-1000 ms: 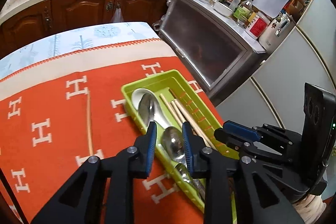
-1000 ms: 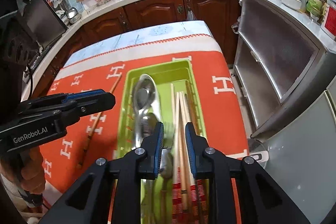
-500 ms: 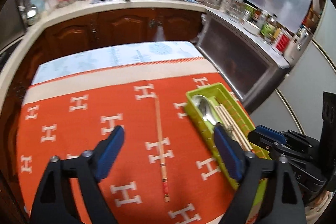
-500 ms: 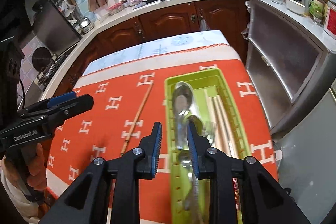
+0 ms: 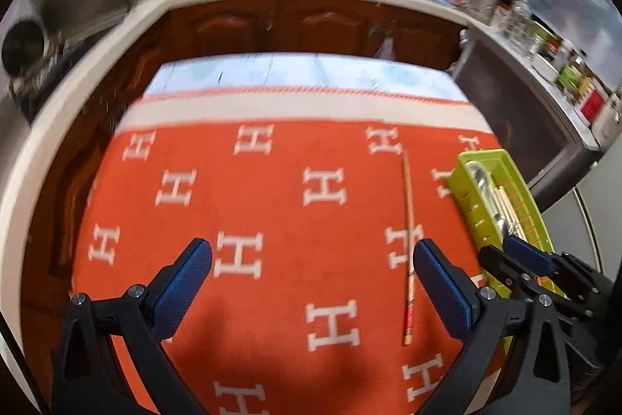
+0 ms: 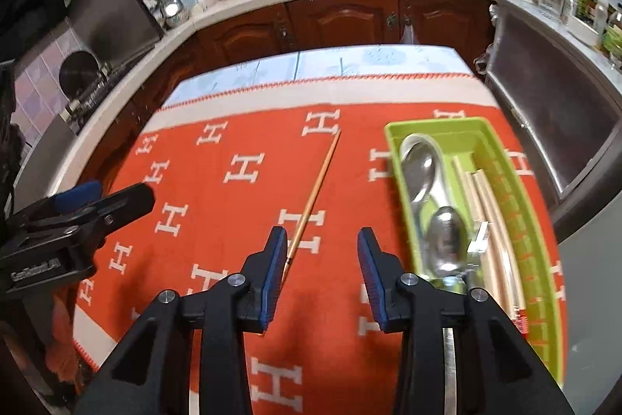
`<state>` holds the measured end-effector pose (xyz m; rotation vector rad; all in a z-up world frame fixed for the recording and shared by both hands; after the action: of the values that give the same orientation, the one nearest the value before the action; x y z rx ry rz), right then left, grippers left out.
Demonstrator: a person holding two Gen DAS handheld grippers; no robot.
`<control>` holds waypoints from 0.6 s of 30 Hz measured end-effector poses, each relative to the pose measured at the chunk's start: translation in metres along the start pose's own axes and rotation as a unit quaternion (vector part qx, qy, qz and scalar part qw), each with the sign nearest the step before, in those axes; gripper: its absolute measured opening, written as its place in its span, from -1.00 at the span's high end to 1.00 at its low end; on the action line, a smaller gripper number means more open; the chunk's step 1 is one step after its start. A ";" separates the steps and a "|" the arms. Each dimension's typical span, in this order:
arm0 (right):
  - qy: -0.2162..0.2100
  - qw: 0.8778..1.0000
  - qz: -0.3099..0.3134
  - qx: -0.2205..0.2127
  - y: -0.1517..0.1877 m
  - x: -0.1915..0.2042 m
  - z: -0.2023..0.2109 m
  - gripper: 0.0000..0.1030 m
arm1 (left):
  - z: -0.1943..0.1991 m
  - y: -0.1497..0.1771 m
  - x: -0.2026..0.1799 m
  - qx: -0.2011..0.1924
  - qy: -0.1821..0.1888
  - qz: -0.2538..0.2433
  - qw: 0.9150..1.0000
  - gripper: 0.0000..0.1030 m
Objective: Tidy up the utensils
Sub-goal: 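Lower right tool to the plain wooden chopstick and close on it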
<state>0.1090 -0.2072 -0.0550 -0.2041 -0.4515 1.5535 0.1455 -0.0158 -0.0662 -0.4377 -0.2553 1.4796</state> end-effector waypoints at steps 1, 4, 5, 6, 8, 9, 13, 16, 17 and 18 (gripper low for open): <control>0.000 1.000 0.001 0.003 0.000 0.002 -0.008 0.26 | -0.005 0.002 0.008 0.005 -0.001 0.010 1.000 -0.98; 0.006 1.000 -0.003 0.012 -0.005 0.008 -0.034 0.26 | -0.017 0.009 0.026 0.010 -0.016 0.028 0.999 -0.98; 0.007 1.000 -0.005 0.014 -0.006 0.009 -0.041 0.26 | -0.021 0.011 0.032 0.012 -0.019 0.035 0.999 -0.98; 0.010 1.000 -0.009 0.020 -0.008 0.011 -0.050 0.26 | -0.025 0.013 0.037 0.012 -0.021 0.040 0.999 -0.98; 0.015 0.999 -0.013 0.029 -0.012 0.012 -0.066 0.26 | -0.031 0.014 0.047 0.013 -0.026 0.048 0.998 -0.98; 0.021 0.999 -0.013 0.034 -0.013 0.014 -0.075 0.26 | -0.034 0.015 0.052 0.011 -0.029 0.051 0.998 -0.98; 0.044 0.997 -0.015 0.057 -0.022 0.012 -0.106 0.26 | -0.041 0.017 0.064 0.009 -0.034 0.063 0.997 -0.98; 0.068 0.997 -0.003 0.044 -0.025 0.016 -0.113 0.24 | -0.045 0.016 0.069 0.009 -0.028 0.069 0.997 -0.98; 0.079 0.996 0.006 0.038 -0.025 0.019 -0.115 0.23 | -0.045 0.016 0.069 0.008 -0.028 0.069 0.997 -0.98; 0.085 0.996 0.010 0.038 -0.026 0.021 -0.116 0.24 | -0.046 0.016 0.069 0.007 -0.028 0.069 0.997 -0.98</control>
<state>0.1790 -0.1693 -0.1463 -0.2812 -0.2571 1.5545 0.1565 0.0473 -0.1217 -0.4095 -0.2643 1.6306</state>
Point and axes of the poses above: each gripper's, at about its wrist camera, not at the fingertips, and z roughly against the way its jaws point, x to its left, y to its underside, the point moved 3 cm from there along -z, roughly the way its jaws point, and after that the axes turned 8 degrees about x, right-handed, at the moved point
